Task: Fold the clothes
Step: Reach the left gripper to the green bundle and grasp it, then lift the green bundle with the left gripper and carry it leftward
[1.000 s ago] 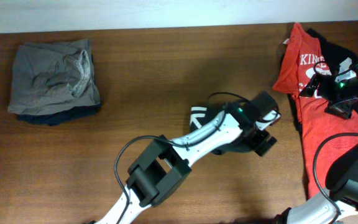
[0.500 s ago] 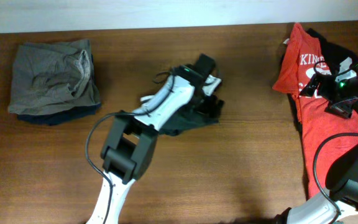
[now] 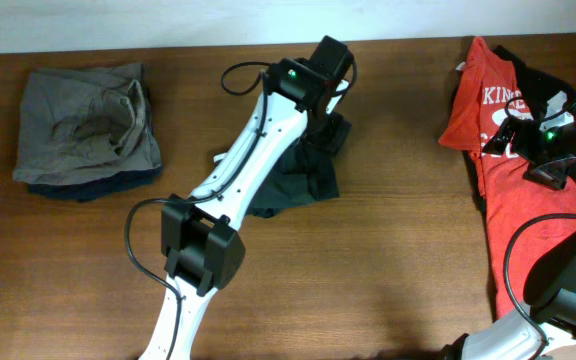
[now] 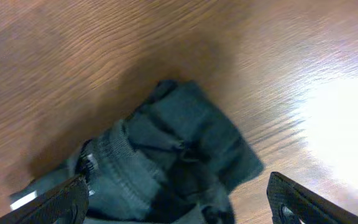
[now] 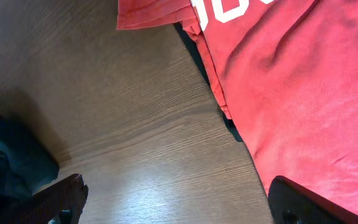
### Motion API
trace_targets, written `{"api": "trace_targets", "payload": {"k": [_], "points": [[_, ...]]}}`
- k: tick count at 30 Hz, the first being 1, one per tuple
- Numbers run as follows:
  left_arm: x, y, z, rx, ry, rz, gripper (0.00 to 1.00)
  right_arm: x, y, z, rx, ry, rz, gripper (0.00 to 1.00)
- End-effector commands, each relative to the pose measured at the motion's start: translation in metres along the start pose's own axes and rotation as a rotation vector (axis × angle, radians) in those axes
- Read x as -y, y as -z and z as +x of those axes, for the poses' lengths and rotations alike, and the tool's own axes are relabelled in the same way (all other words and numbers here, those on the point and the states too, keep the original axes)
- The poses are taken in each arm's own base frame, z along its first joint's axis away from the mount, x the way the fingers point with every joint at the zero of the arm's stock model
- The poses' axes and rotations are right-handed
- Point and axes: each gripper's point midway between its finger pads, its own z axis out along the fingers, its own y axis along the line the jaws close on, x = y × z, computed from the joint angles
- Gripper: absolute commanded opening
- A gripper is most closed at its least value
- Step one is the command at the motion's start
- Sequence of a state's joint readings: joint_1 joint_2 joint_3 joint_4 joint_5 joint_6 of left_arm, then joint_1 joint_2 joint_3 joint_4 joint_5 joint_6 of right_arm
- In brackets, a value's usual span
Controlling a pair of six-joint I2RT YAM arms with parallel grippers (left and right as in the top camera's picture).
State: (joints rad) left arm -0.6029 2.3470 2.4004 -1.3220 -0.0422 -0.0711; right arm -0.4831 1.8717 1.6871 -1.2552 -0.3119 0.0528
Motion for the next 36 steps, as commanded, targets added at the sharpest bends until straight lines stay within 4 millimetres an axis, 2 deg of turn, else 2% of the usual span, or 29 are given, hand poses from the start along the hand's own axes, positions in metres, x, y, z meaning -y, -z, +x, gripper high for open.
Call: {"api": "trace_targets", "payload": {"k": [1,3,5,9,12,15,20,21,22,23,24,29,31,32,34,36], "points": [[-0.007,-0.003,0.008,-0.025,-0.014,-0.171,0.91,-0.003,0.013,-0.006,0.045,0.005,0.006,0.98],[-0.008,-0.009,0.014,-0.048,-0.019,-0.255,0.91,-0.003,0.013,-0.006,0.045,0.005,0.006,0.98],[0.002,-0.020,0.018,-0.068,-0.041,-0.272,0.91,-0.003,0.013,-0.005,0.044,0.005,0.006,0.98],[0.022,-0.054,0.031,-0.125,-0.046,-0.284,0.91,-0.002,0.013,-0.003,0.035,0.002,0.007,0.98],[0.018,-0.071,0.038,-0.153,-0.018,-0.322,0.91,-0.002,0.013,-0.003,0.035,0.002,0.007,0.98],[0.006,-0.087,0.042,-0.163,0.020,-0.397,0.91,-0.002,0.013,-0.003,0.035,0.003,0.007,0.98],[0.003,-0.099,0.043,-0.161,0.057,-0.414,0.91,-0.002,0.012,-0.003,0.035,0.003,0.007,0.98],[0.003,-0.099,0.044,-0.165,0.056,-0.415,0.84,-0.002,0.012,-0.003,0.035,0.006,0.008,0.98],[0.003,-0.099,0.046,-0.174,0.055,-0.413,0.67,-0.002,0.012,-0.003,0.034,0.006,0.008,0.98],[0.004,-0.099,0.047,-0.180,0.057,-0.408,0.43,-0.002,0.012,-0.003,0.033,0.005,0.008,0.98],[0.004,-0.099,0.048,-0.181,0.073,-0.410,0.39,-0.002,0.012,-0.003,0.033,0.006,0.008,0.98],[0.006,-0.100,0.051,-0.189,0.097,-0.392,0.38,0.003,0.011,-0.004,0.030,0.004,0.031,0.98],[0.006,-0.100,0.050,-0.188,0.097,-0.393,0.30,0.003,0.011,-0.004,0.030,0.004,0.031,0.98],[0.005,-0.100,0.050,-0.189,0.099,-0.393,0.18,0.003,0.011,-0.004,0.030,0.004,0.031,0.98],[0.003,-0.099,0.053,-0.201,0.099,-0.396,0.13,0.003,0.011,-0.004,0.031,0.004,0.031,0.98],[0.002,-0.097,0.059,-0.228,0.092,-0.400,0.13,0.002,0.011,-0.004,0.031,0.004,0.030,0.98]]}}
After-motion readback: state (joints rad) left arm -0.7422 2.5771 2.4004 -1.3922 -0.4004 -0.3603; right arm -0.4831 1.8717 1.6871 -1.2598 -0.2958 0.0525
